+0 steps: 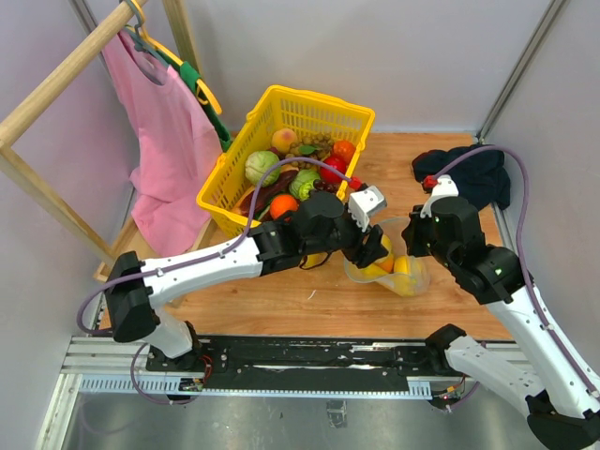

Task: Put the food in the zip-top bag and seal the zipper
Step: Place the fake fruit in the zipper food storage bag.

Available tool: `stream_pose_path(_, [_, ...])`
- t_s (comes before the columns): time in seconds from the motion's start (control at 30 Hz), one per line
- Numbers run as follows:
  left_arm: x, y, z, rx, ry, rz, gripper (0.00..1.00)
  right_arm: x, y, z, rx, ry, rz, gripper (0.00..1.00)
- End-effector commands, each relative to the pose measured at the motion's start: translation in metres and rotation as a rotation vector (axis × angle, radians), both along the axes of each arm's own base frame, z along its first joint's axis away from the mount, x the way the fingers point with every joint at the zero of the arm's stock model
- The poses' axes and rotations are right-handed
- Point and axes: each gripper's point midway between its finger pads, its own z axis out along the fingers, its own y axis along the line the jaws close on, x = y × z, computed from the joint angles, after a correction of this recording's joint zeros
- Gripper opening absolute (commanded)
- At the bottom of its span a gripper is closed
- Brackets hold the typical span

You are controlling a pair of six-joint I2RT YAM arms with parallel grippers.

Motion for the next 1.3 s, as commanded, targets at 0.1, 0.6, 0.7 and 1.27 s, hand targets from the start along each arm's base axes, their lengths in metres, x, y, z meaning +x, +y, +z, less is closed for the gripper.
stream_pose_path(0.1, [0.017, -0.026, -0.009, -0.033, -0.031, 0.043, 0.37, 0.003, 0.002, 0.011, 0.038, -0.04, 0.002, 0.01])
stream_pose_path(0.6, [0.02, -0.031, -0.024, -0.015, 0.004, 0.057, 0.76, 0.002, 0.002, 0.007, 0.039, -0.036, 0.003, 0.01])
stream_pose_path(0.7, [0.019, -0.028, -0.021, -0.014, 0.004, 0.056, 0.78, 0.003, 0.002, 0.007, 0.04, -0.036, 0.002, 0.01])
stream_pose_path(1.27, [0.02, 0.043, 0.029, 0.008, -0.056, 0.222, 0.82, 0.002, -0.001, 0.008, 0.034, -0.039, -0.012, 0.01])
